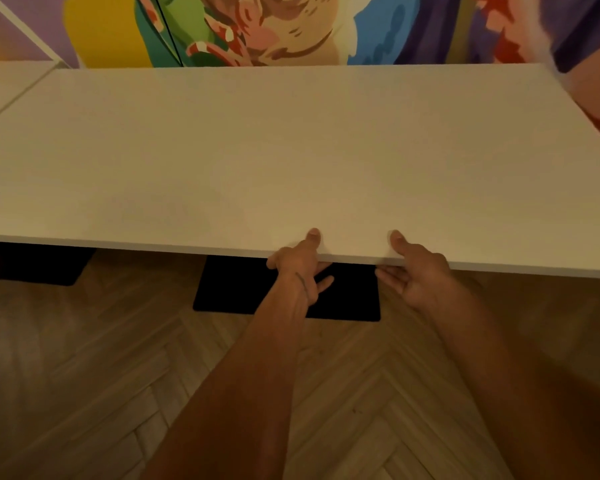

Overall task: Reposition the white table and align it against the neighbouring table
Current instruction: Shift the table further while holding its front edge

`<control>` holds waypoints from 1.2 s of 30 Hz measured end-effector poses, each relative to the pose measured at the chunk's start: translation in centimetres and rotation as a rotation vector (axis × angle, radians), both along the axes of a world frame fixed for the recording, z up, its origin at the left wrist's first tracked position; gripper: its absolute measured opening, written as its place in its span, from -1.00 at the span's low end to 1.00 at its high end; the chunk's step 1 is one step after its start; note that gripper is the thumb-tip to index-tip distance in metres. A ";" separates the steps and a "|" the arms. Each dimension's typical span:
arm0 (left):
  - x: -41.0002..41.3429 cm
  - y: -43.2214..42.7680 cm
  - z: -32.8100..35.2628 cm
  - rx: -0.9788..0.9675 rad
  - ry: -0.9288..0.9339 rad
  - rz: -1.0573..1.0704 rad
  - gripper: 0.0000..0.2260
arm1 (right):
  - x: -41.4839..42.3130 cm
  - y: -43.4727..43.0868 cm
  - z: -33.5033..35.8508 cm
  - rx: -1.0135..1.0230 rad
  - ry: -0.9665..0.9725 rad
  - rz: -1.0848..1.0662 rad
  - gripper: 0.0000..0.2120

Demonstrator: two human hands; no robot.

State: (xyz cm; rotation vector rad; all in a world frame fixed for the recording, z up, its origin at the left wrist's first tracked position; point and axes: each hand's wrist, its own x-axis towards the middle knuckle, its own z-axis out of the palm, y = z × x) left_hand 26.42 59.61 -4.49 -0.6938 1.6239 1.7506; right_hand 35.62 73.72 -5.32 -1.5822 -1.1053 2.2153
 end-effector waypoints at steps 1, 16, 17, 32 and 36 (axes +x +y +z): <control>0.0 0.0 0.0 -0.001 0.003 -0.006 -0.34 | 0.0 0.1 0.0 0.003 -0.001 0.003 -0.53; 0.1 0.4 -0.7 0.031 0.016 -0.012 -0.35 | -0.1 0.5 -0.6 0.005 -0.004 -0.007 -0.50; 0.1 0.4 -0.7 0.031 0.013 -0.017 -0.36 | -0.1 0.5 -0.6 0.004 -0.003 -0.008 -0.51; 1.4 1.0 -0.7 0.062 0.005 -0.055 -0.38 | 1.9 1.2 0.9 0.003 -0.030 0.109 -0.61; 3.5 3.8 0.0 0.114 -0.036 -0.163 -0.46 | 2.0 2.2 0.9 0.019 -0.015 0.040 -0.71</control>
